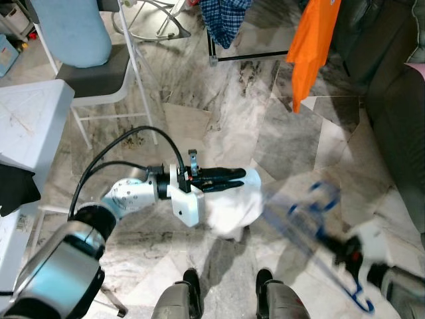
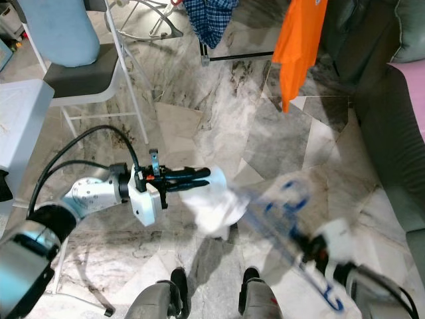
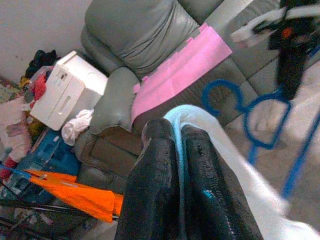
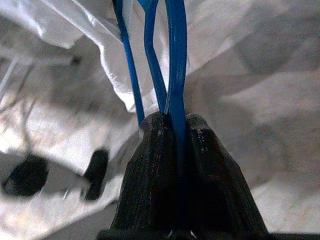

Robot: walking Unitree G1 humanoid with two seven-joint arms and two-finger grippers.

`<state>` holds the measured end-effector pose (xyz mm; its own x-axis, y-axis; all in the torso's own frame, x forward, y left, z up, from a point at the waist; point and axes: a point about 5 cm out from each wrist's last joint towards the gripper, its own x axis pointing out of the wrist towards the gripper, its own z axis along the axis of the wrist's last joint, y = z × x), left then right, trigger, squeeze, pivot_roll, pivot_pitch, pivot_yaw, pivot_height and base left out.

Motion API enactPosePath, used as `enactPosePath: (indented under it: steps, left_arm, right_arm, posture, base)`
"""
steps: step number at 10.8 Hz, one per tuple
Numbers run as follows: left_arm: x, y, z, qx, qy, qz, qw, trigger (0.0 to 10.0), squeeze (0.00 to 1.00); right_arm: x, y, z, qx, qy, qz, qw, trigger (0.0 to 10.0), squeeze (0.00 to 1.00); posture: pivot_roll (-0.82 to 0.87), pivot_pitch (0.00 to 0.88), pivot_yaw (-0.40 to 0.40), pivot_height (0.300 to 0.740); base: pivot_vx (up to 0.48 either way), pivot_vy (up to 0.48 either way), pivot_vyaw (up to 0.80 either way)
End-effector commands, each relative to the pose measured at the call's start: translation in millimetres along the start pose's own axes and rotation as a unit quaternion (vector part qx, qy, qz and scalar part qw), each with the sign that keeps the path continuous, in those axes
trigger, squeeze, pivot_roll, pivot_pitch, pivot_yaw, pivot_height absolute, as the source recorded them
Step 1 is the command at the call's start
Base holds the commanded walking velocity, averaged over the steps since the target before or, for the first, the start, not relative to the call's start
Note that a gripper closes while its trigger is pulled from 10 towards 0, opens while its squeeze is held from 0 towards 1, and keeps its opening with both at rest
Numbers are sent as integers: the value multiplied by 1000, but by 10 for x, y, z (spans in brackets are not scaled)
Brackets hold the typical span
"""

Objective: Hang hanger

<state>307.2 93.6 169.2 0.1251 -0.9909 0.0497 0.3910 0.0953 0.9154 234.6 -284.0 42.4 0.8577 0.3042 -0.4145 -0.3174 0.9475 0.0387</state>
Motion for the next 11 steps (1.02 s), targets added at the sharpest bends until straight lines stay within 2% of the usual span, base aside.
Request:
enactPosePath:
  steps: [1,2,3,4,5,6,8,9,10,11]
  left_arm:
    - [-14,0,49,2,-16,16,1000,10000,0]
    - [-16,-65,55,-11,-15,21,1000,10000,0]
    - [-7,-166,69,-27,-15,20,999,10000,0]
    - [11,-287,79,-48,-11,13,999,10000,0]
    - [22,-440,63,-78,3,8,997,10000,0]
    - [40,-597,18,-116,31,7,993,10000,0]
    - [166,-790,-51,-179,82,52,979,10000,0]
    - [245,-782,-56,-192,86,78,975,10000,0]
    - [316,-780,-39,-198,81,89,973,10000,0]
    - [369,-800,-11,-201,72,87,973,10000,0]
  right_arm:
    - [-55,-110,-117,41,4,-67,997,10000,0]
    - [-29,-208,-5,66,-37,-113,991,10000,0]
    - [3,-290,193,111,-101,-152,977,10000,0]
    - [44,-338,454,166,-176,-171,955,10000,0]
    - [103,-327,746,212,-242,-170,931,10000,0]
    - [165,-211,982,223,-280,-140,923,10000,0]
    - [253,161,1298,200,-305,-61,929,10000,0]
    - [250,207,1296,197,-293,-56,934,10000,0]
    - [261,170,1178,210,-271,-74,936,10000,0]
    - [260,121,1084,236,-258,-99,931,10000,0]
  posture:
    - [-176,334,147,740]
    - [-176,333,147,740]
    - [-176,333,146,740]
    - [-181,332,141,740]
    - [-185,329,139,740]
    - [-189,326,138,740]
    - [-218,311,123,740]
    - [-226,305,118,740]
    - [-236,297,106,740]
    - [-239,293,106,740]
  base:
    - [0,0,0]
    - [0,0,0]
    - [0,0,0]
    - [0,0,0]
    - [0,0,0]
    - [0,0,0]
    - [0,0,0]
    - [0,0,0]
    - [0,0,0]
    - [0,0,0]
